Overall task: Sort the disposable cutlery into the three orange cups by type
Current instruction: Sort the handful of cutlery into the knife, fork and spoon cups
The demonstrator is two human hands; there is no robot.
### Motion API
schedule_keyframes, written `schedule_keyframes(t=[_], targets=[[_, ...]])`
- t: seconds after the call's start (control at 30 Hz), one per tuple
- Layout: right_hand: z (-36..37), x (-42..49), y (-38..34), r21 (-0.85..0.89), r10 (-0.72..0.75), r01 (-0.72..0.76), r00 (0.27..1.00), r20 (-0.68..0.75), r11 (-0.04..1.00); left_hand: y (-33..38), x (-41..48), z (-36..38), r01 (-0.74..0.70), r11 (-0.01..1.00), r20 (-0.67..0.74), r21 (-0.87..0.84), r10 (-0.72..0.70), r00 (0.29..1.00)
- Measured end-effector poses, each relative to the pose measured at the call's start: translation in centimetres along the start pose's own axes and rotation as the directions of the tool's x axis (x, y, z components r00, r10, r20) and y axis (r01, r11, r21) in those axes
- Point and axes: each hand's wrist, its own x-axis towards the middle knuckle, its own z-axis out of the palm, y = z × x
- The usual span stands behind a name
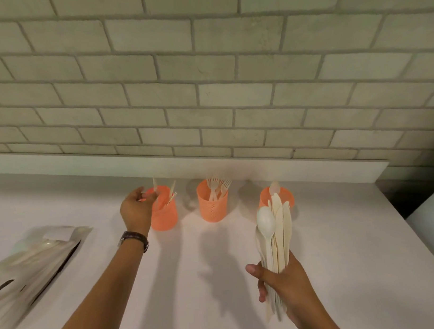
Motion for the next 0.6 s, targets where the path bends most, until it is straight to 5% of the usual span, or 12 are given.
schedule_keyframes(t=[0.13,0.23,0.4,0.6], targets=[[-0.1,0.3,-0.4,0.006,-0.021,0.021,1.0,-0.018,1.0,2.1,-5.2,0.1,-0.078,0.986,0.026,-0.15,0.082,0.996],[-0.1,0.3,-0.4,-0.004,-0.045,0.045,0.998,-0.054,0.999,4.1,-11.1,0.0,-0.105,0.978,0.249,-0.179,0.148,0.957],[0.0,-0.2,-0.7,-0.023,-0.058,0.055,0.99,-0.129,0.998,5.7,-20.0,-0.5,-0.005,0.97,0.587,-0.244,0.152,0.795],[0.3,-0.7,-0.4,-0.052,-0.024,0.017,0.989,-0.145,0.999,6.3,-23.0,0.1,-0.126,0.986,0.605,-0.113,0.169,0.778]])
